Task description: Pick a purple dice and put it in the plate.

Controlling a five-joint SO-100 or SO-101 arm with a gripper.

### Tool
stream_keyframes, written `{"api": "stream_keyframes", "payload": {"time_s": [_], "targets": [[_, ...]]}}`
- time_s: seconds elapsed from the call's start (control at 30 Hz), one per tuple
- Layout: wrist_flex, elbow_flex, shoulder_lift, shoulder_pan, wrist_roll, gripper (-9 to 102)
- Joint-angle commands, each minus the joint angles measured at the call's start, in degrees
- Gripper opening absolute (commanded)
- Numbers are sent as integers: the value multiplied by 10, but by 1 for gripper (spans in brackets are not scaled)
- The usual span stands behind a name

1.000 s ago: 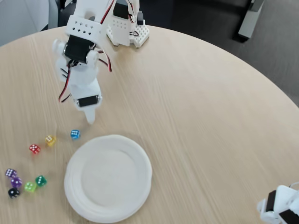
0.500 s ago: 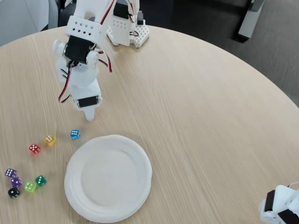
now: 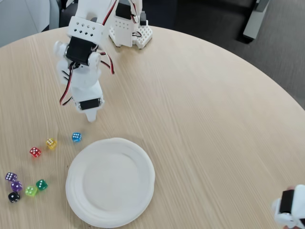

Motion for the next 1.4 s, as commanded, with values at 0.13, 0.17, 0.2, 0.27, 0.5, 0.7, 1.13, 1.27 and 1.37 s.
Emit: {"api": "stream_keyframes", "payload": {"time_s": [0.13, 0.17, 0.2, 0.27, 0.5, 0.7, 1.13, 1.27, 1.37], "targets": [[4, -12, 94, 2, -8, 0], [4, -12, 102, 2, -11, 0], [3, -14, 109, 2, -19, 0], [3, -14, 121, 2, -30, 0], [-8, -14, 126, 3, -77, 0], [-10, -17, 119, 3, -97, 0], [-9, -195, 56, 1, -95, 0], [-9, -221, 6, 0, -95, 0], [-8, -234, -18, 0, -88, 0]]}}
